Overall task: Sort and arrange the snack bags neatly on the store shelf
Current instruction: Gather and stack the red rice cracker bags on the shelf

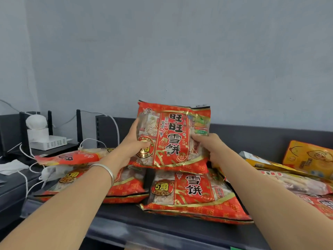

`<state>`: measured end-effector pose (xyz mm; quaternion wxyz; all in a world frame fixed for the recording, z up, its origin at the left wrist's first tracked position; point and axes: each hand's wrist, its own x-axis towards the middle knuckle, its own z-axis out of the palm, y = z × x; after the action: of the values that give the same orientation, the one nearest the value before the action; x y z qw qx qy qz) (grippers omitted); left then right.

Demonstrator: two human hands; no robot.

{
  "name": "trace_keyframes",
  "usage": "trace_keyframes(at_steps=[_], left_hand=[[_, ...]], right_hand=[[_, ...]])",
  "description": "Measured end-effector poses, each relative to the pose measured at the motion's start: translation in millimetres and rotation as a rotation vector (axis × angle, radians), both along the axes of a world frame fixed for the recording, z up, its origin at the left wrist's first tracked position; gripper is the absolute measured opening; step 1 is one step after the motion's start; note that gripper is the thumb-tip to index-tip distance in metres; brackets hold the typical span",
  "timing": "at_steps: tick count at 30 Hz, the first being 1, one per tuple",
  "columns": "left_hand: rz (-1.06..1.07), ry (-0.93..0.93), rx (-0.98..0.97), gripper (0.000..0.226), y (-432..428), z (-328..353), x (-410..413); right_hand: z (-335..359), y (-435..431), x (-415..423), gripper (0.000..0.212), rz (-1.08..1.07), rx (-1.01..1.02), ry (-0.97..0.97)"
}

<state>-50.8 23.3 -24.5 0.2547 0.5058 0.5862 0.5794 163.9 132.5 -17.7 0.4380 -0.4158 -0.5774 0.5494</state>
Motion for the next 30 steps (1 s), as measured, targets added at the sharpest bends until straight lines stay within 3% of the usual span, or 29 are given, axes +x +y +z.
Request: trace_keyframes(at_steps=[3, 7, 11, 14, 19, 24, 27, 30], left_hand=[[0.017, -0.016, 0.102, 0.088, 18.5, 8.6, -10.5], [-0.022, -0.081, 0.166, 0.08, 51.3, 16.9, -29.2], [-0.052, -0.066, 0.089, 0.079, 87.6, 6.2, -47.7], [-0.02, -0.091, -0.082, 0.084, 107.7, -10.7, -52.6], [0.045, 0.052, -0.202, 0.105, 129.8, -22.5, -52.2], [0.079, 0.265, -0.278, 0.092, 131.6, -13.6, -56.2], [0.071, 0.329, -0.312, 0.083, 132.1, -17.0, -55.3], [0.04, 0.273, -0.354, 0.082, 130.2, -20.9, -52.7]], right_hand=[[7.2, 12.7, -19.0, 0.014, -0.007, 0.146, 0.125], [12.0, 28.7, -44.3, 0.017, -0.028, 0.227, 0.154], [-1.2, 46.6, -55.9, 0.018, -0.087, 0.166, 0.074], [-16.8, 56.3, -56.1, 0.017, -0.163, 0.074, -0.003], [-33.3, 74.6, -55.9, 0.068, -0.269, 0.021, -0.273], [-24.8, 65.9, -51.6, 0.044, -0.32, 0.03, -0.486], [-29.2, 68.1, -51.5, 0.06, -0.334, 0.029, -0.541], [-29.2, 63.6, -53.9, 0.067, -0.341, 0.018, -0.526]])
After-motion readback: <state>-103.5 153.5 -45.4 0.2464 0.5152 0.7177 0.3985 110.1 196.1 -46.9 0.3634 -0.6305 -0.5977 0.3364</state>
